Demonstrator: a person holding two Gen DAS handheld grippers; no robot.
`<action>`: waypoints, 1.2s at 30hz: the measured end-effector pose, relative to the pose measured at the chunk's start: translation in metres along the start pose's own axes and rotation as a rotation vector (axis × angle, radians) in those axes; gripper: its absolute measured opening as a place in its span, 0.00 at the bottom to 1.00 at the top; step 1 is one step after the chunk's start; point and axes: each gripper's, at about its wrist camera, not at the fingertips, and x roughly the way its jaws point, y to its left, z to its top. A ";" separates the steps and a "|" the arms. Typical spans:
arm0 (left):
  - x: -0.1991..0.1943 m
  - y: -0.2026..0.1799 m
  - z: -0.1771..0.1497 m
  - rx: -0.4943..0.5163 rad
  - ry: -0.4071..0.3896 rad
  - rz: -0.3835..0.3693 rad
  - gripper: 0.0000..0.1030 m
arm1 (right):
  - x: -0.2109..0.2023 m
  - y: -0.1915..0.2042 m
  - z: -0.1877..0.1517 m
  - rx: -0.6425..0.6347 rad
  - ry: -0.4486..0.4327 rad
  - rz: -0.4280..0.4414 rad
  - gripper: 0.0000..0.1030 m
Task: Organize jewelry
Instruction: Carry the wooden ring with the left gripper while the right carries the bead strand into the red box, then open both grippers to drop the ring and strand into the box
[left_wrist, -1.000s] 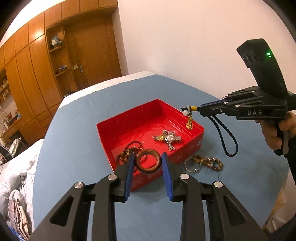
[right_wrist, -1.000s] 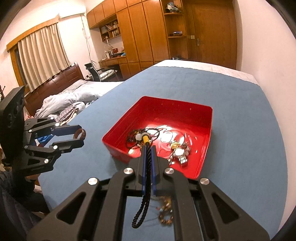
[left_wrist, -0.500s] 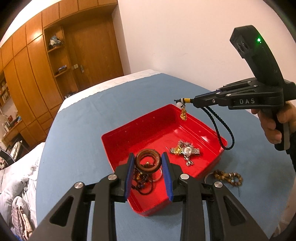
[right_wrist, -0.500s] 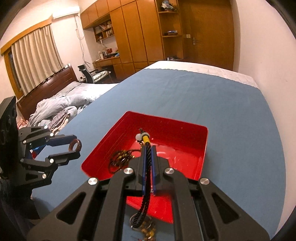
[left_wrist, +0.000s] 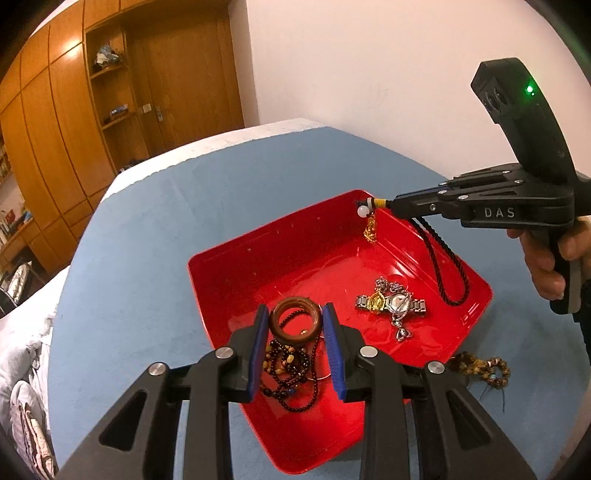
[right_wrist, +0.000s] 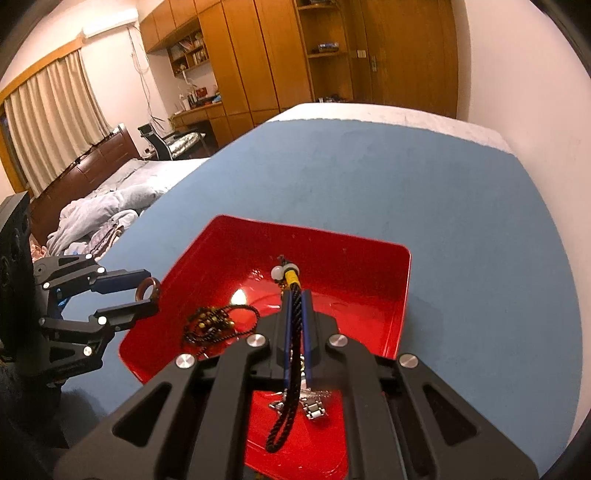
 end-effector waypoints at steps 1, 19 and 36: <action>0.002 0.000 -0.001 0.002 0.001 0.000 0.29 | 0.002 -0.001 -0.001 0.001 0.003 -0.001 0.03; 0.043 0.005 -0.010 -0.016 0.071 -0.007 0.29 | 0.038 -0.012 -0.020 -0.018 0.067 -0.032 0.06; 0.050 0.000 -0.013 -0.005 0.078 -0.016 0.39 | 0.038 -0.013 -0.036 -0.013 0.095 -0.041 0.07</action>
